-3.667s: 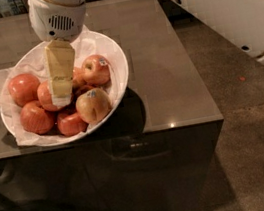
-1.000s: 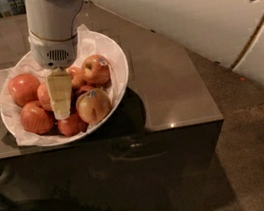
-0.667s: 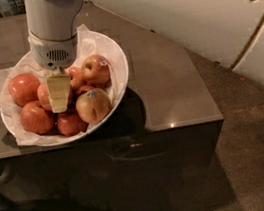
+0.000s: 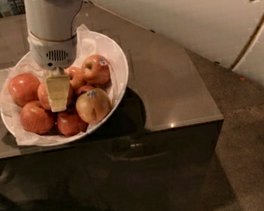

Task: Pick apple from white bowl

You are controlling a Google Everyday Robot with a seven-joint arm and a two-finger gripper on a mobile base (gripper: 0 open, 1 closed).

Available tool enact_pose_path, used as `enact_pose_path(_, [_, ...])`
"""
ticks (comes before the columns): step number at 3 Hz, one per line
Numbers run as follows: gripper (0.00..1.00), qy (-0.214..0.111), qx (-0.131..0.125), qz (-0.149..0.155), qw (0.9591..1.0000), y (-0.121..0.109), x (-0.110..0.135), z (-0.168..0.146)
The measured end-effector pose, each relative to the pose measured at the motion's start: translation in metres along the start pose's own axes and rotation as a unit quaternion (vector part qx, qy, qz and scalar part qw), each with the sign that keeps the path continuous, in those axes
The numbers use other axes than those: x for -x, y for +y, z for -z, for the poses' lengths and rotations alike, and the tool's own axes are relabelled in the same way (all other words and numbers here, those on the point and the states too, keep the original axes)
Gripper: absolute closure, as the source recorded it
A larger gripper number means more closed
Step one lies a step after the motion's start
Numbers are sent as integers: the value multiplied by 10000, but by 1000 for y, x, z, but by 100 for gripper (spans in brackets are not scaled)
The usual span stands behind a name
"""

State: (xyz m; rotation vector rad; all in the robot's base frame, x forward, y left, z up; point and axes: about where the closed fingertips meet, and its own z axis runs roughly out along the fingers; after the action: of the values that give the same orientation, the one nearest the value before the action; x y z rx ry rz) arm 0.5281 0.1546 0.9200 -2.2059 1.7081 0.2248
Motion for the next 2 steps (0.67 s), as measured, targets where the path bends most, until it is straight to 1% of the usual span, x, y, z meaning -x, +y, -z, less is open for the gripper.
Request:
enact_pose_path(1, [100,-274,-14,-135,9995,-3,-5,20])
enact_pose_path(2, [100,-347,-91,-160,9992,-10,-1,62])
